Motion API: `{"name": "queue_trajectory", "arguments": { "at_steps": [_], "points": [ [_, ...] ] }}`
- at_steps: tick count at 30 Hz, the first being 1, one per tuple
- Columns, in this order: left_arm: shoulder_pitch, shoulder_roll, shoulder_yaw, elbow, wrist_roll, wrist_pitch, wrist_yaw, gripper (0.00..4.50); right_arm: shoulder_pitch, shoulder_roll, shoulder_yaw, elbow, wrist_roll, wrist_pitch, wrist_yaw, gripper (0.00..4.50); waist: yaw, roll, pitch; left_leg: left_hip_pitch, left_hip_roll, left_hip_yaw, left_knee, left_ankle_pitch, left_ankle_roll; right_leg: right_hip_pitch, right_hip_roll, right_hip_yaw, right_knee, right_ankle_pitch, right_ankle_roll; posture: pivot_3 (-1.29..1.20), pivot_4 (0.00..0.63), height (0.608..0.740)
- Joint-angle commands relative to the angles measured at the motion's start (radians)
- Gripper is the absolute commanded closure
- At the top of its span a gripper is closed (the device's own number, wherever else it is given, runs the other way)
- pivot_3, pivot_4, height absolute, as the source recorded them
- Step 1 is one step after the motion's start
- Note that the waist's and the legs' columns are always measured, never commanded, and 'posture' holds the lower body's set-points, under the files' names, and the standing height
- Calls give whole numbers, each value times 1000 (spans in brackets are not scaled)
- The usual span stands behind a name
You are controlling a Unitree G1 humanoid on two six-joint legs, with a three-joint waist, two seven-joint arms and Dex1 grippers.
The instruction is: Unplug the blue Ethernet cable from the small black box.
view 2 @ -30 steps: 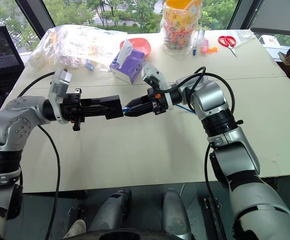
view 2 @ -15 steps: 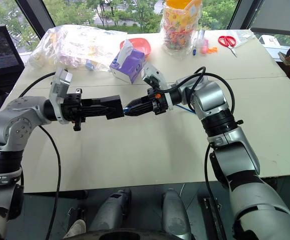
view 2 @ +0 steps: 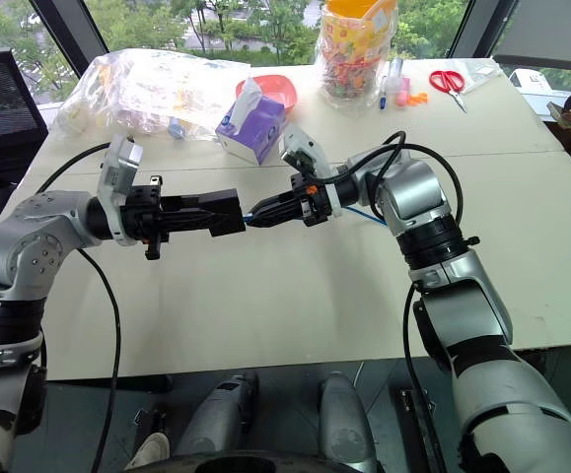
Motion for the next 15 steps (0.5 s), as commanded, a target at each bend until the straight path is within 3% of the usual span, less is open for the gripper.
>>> {"name": "queue_trajectory", "arguments": {
  "at_steps": [1, 9, 12, 15],
  "points": [
    [27, 41, 29, -73, -16, -16, -20, 4009, -2, -45, -36, 54, -22, -40, -11, 4462, 0, 0, 0, 0, 0, 0, 0, 0, 0, 0, 0, 0, 0, 0, 0, 0, 150, 728],
    [77, 96, 58, -111, -10, -45, -13, 4009, 16, -143, -64, 175, -60, -109, -7, 4462, 2, 0, 0, 0, 0, 0, 0, 0, 0, 1, 0, 0, 0, 0, 0, 0, 150, 728],
    [74, 81, 61, -102, -2, -53, 11, 4009, 17, -124, -93, 250, -103, -215, -106, 4462, -6, 0, 0, 1, 0, 1, 0, 0, 0, 0, 0, 0, 0, 0, 0, 0, 150, 728],
    [81, 34, 35, -88, 37, -95, 59, 4009, -1, -71, -95, 405, -220, -411, -351, 4462, -7, 0, 0, 1, 0, 1, 0, 0, 0, 1, 0, 0, 0, 0, 0, 0, 150, 728]
  ]
}}
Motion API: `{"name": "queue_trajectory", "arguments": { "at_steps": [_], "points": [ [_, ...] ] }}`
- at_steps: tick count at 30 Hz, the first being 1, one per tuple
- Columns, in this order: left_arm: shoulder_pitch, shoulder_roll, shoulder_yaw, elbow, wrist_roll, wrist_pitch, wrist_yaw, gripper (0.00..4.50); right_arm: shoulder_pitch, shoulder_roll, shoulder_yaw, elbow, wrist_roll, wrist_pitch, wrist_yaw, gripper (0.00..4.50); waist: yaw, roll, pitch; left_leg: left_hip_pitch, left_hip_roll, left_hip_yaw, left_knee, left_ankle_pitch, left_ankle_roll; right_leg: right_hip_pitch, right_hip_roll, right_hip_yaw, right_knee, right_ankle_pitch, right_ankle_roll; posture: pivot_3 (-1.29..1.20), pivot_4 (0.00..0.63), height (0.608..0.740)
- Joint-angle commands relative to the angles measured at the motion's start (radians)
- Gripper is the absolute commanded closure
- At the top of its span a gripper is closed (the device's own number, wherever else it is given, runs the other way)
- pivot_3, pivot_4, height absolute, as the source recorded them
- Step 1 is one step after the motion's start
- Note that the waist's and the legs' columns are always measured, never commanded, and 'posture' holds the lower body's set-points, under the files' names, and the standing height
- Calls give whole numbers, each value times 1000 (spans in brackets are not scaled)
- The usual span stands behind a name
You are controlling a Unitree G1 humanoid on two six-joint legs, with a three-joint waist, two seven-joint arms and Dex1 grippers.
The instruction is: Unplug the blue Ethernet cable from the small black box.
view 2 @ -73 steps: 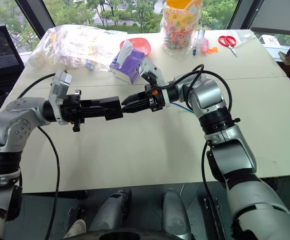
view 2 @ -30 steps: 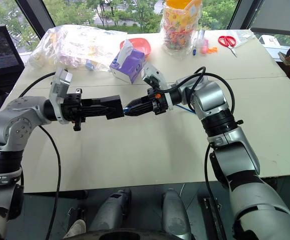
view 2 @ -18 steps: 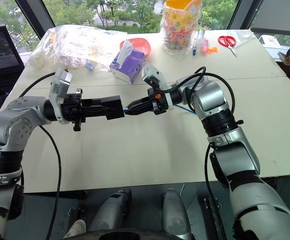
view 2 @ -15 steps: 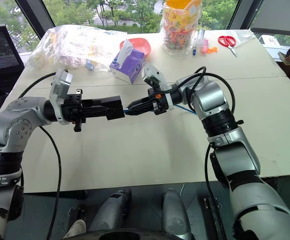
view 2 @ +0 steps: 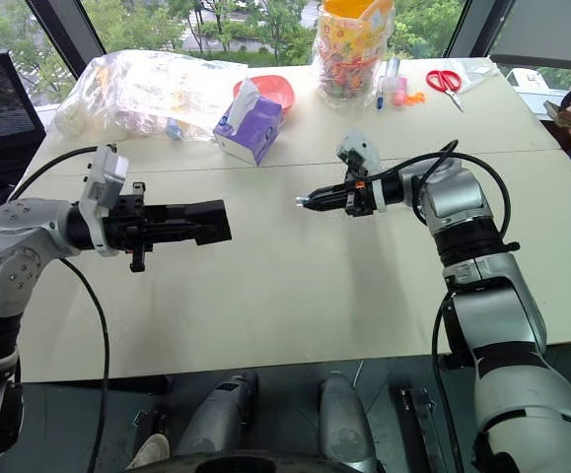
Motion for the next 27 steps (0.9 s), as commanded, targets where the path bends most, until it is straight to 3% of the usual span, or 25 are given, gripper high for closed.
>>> {"name": "queue_trajectory", "arguments": {
  "at_steps": [1, 5, 11, 15, 20, 24, 27],
  "points": [
    [5, -51, -14, 1, 56, -84, 57, 4009, -38, 53, -17, 162, -125, -202, -265, 4462, 1, 0, 0, 0, 0, 0, 0, 0, 0, 0, 0, 0, 0, 0, 0, 0, 150, 728],
    [38, -146, -76, 31, 174, -221, 130, 4009, -97, 94, -25, 383, -224, -295, -521, 4462, 7, 0, 0, 0, 0, 0, 0, 1, -1, 0, 0, 1, 0, 0, 0, 0, 150, 728],
    [40, -253, -128, 147, 326, -424, 221, 4009, -145, 126, -63, 530, -262, -373, -690, 4462, 8, 0, 0, -1, -1, 0, 0, 1, -1, 0, 0, 1, 0, 0, 0, 0, 150, 728],
    [20, -323, -133, 223, 364, -489, 276, 4009, -151, 138, -93, 538, -251, -378, -688, 2827, 6, 0, 0, 0, -1, 0, 0, 1, 0, 0, 0, 1, 0, 1, -1, 0, 150, 728],
    [-32, -386, -129, 315, 393, -498, 339, 4009, -125, 132, -129, 459, -227, -327, -639, 187, 6, 1, 0, 0, -1, 0, 0, 1, 0, 0, 0, 1, 0, 1, 1, 0, 150, 728],
    [-80, -443, -125, 425, 404, -494, 390, 4009, -57, 122, -201, 270, -159, -200, -627, 79, 7, 1, 0, 0, -1, 0, 1, 1, 0, 1, 0, 1, 0, 2, 2, 0, 150, 728],
    [-97, -471, -126, 506, 414, -511, 400, 4009, 63, 126, -253, 12, -85, -38, -631, 79, 9, 0, 0, 0, -1, 0, 1, 1, 0, 1, 0, 1, 0, 2, 2, 0, 150, 728]
  ]
}}
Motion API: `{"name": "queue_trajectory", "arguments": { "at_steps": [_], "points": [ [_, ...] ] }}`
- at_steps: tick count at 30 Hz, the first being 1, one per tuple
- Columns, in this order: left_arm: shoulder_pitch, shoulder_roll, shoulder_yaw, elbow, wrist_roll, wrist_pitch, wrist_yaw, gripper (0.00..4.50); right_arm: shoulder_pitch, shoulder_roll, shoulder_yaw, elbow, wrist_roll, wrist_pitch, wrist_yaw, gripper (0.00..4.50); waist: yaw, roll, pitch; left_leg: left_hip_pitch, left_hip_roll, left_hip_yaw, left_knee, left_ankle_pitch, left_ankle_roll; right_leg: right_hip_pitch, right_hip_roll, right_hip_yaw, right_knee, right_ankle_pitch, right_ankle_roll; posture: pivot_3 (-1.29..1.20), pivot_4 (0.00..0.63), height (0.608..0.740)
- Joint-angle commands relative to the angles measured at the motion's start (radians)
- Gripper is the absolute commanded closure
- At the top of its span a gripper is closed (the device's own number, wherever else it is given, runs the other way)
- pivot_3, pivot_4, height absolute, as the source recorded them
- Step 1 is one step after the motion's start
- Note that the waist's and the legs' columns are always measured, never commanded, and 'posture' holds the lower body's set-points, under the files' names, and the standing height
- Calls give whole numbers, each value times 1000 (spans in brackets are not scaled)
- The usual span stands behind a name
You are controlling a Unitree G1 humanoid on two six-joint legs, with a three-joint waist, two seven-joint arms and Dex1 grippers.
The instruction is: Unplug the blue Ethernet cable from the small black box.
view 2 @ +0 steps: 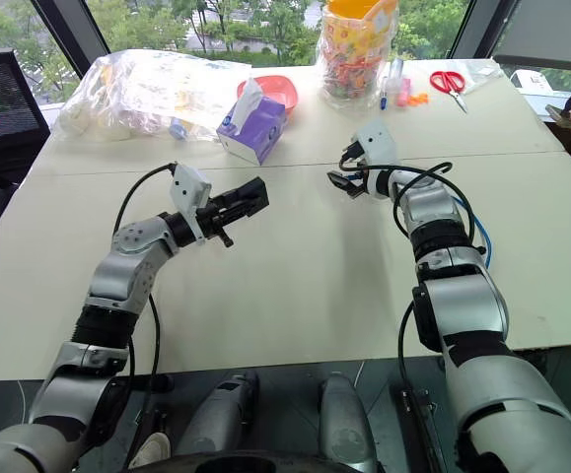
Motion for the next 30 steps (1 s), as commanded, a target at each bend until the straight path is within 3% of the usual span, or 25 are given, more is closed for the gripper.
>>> {"name": "queue_trajectory", "arguments": {
  "at_steps": [1, 5, 9, 11, 19, 30],
  "points": [
    [-28, -18, 13, 69, 11, -38, 12, 4009, 114, -6, -69, -303, 95, 176, -5, 79, 1, 0, 0, 0, 0, 0, 0, 0, 0, 0, 0, 0, 0, 0, 0, 0, 150, 728],
    [-45, -28, 13, 183, 29, -70, 2, 4009, 326, 8, -78, -665, 166, 375, -33, 79, 2, 0, 0, 0, 0, 0, 1, 0, 0, 0, 0, 0, 0, 0, 1, 0, 150, 728],
    [-50, -37, 20, 264, 39, -126, -9, 4009, 470, 12, -72, -885, 202, 497, -63, 79, 0, 0, -1, 0, 0, 0, 4, 0, 0, 1, 0, 0, 1, 1, 1, 0, 150, 728],
    [-46, -36, 22, 275, 40, -138, -13, 2972, 515, 0, -69, -943, 213, 530, -62, 0, 0, 0, -1, 0, 0, 0, 7, 0, 0, 3, 0, 0, 1, 1, 1, 0, 150, 728],
    [1, 9, 34, 277, 69, -176, -11, 127, 567, -41, -98, -1002, 250, 577, -52, 0, 5, 0, -1, 3, 0, 0, 11, -1, 1, 9, 0, 0, -2, 3, 0, 0, 150, 728],
    [179, 116, 127, -83, -8, 5, 34, 51, 616, -91, -155, -984, 306, 512, -3, 0, 9, 0, -1, 3, 0, -1, 10, -1, 2, 9, 0, 0, -3, 2, -1, 0, 150, 728]
  ]
}}
